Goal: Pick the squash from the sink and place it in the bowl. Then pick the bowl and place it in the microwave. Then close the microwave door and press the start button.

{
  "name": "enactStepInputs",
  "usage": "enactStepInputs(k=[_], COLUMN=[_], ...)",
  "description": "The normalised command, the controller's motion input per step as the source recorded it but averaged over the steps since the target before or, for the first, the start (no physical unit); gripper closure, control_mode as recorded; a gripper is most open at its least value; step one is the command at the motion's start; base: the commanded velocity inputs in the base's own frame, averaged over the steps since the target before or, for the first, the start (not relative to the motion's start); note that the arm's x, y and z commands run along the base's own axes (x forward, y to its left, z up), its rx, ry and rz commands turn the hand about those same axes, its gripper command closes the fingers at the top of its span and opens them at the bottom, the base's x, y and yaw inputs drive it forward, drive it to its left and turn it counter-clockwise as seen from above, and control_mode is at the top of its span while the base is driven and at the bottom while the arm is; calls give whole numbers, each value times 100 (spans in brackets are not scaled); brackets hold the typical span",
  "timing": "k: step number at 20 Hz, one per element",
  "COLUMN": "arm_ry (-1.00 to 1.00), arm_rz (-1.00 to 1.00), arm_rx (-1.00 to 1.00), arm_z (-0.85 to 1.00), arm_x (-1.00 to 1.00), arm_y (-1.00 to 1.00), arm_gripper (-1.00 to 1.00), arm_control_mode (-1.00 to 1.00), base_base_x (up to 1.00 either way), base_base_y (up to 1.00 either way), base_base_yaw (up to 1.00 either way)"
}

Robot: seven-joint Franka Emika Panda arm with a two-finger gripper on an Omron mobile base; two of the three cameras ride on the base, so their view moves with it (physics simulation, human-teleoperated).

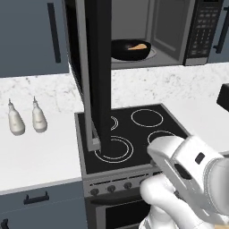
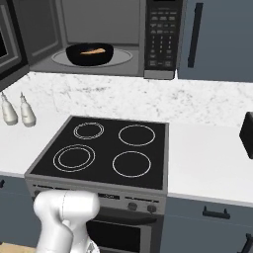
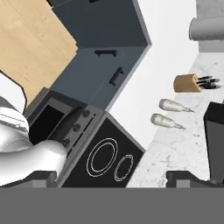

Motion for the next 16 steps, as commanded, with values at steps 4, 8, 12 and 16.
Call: enactStepInputs(k=[4, 8, 12, 16], arm_ry=[0, -1, 0, -1], arm_rz=[-23, -21, -23, -31], arm_rx=[-4, -6, -12, -16], arm_z=[-11, 0, -2, 0], arm_x=[5, 19, 39, 95], arm_y=[100, 100, 100, 100], arm_gripper=[-100, -100, -100, -100], arm_control_mode=[-100, -100, -100, -100], base_base_x=[0, 0, 0, 0], base_base_y=[0, 0, 0, 0], base_base_yaw=[0, 0, 0, 0])
